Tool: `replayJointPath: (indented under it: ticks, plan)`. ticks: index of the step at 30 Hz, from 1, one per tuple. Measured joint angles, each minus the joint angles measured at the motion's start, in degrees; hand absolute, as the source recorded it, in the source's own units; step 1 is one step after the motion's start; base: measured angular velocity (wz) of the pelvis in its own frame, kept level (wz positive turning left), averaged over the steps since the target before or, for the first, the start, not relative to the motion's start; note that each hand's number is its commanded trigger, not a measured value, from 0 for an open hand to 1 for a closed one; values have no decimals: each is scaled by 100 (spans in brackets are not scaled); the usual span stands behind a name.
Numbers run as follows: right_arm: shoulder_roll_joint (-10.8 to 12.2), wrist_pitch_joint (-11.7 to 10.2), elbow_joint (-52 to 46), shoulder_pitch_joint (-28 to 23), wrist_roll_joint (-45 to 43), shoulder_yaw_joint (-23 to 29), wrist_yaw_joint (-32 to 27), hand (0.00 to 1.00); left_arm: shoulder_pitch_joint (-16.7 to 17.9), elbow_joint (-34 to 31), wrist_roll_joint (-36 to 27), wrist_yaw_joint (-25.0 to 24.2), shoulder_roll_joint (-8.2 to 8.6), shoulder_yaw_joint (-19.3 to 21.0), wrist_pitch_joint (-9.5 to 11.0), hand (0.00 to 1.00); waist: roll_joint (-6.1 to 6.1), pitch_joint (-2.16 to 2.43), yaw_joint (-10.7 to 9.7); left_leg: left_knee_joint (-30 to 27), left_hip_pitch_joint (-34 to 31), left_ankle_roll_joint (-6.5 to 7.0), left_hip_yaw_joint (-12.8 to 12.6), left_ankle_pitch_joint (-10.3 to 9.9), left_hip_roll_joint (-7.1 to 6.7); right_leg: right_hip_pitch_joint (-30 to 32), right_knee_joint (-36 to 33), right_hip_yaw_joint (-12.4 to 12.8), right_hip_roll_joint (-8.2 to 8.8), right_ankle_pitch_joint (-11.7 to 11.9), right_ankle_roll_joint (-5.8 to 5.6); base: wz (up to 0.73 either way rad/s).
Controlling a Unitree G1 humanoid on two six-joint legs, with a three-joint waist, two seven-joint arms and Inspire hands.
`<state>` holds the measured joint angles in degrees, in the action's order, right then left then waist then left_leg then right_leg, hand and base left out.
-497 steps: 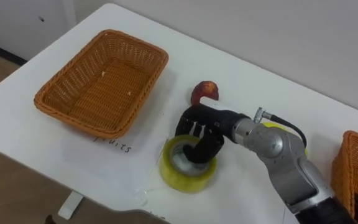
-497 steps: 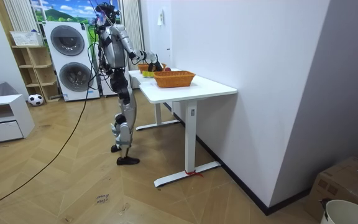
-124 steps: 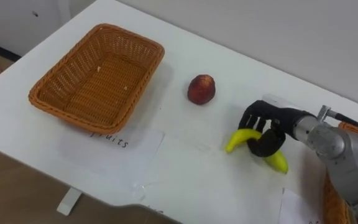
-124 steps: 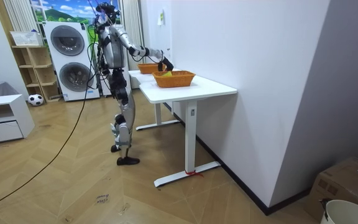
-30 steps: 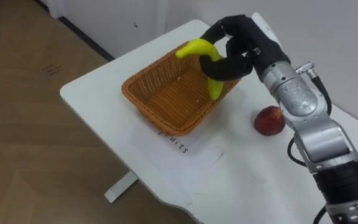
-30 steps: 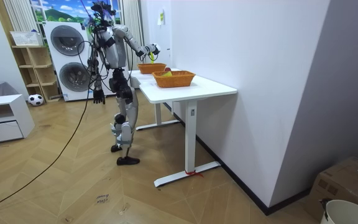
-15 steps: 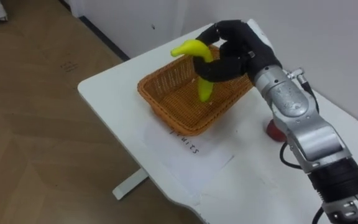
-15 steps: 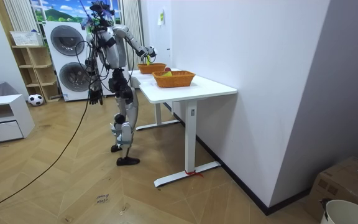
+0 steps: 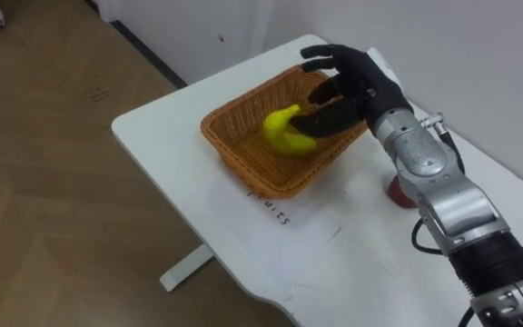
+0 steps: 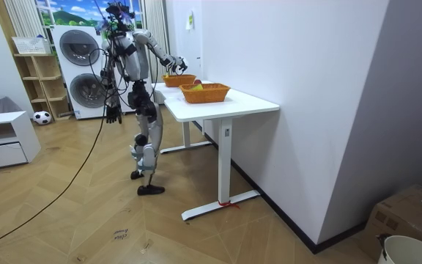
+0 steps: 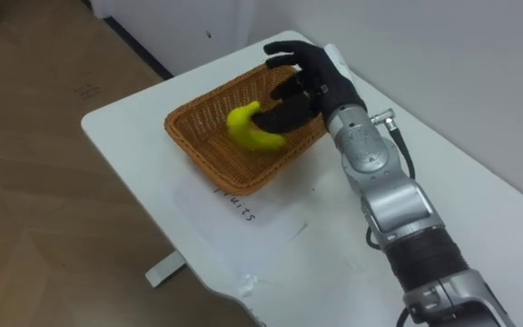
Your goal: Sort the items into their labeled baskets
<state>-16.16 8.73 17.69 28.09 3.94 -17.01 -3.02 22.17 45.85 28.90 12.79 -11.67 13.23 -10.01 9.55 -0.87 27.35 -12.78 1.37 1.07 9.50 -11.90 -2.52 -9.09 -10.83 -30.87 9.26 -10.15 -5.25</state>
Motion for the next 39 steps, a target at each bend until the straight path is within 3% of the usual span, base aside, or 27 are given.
replayJointPath:
  ticks: [27,34,39]
  plan:
    - [-2,-2,25,3,15,1,-124,0,-13,-19,-9,-46,0,-15,3,0,1,-15,-46,10,19,40,-147,-13,-12,15,-2,24,37,5,-12,-1]
    - [-1,-175,151,2,147,11,-407,0,-12,-45,-7,77,-1,-164,9,0,-110,-66,-193,-15,0,42,-149,-14,-17,23,6,78,38,11,-21,0]
    - [-1,-240,265,2,308,53,-771,0,-10,-45,-2,81,11,-170,17,0,-267,-12,-260,3,28,43,-301,-14,8,65,6,103,38,11,-21,-10]
